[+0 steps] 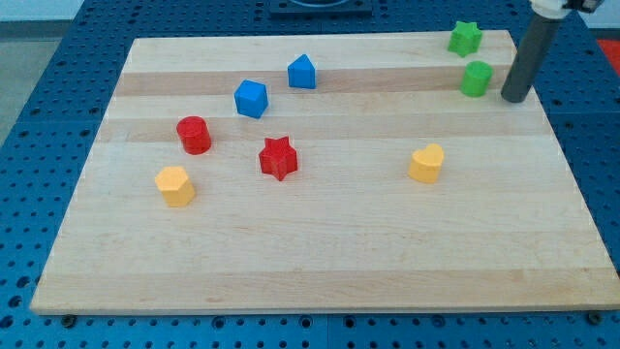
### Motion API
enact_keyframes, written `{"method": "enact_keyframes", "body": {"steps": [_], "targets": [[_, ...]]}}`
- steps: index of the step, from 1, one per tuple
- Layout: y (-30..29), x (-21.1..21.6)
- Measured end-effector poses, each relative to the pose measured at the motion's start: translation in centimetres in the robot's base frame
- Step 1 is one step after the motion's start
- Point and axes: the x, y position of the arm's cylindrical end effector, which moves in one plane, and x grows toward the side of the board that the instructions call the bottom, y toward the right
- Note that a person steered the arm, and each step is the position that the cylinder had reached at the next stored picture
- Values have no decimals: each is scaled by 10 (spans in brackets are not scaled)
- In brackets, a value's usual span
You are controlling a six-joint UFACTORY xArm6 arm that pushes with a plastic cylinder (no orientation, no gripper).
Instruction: Push the green circle into the green star
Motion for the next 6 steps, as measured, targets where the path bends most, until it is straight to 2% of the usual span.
{"method": "enact_keyframes", "body": {"steps": [1, 3, 4, 6], "targets": [[-23, 8], [-24, -45], [-22, -51], [-49, -23]]}}
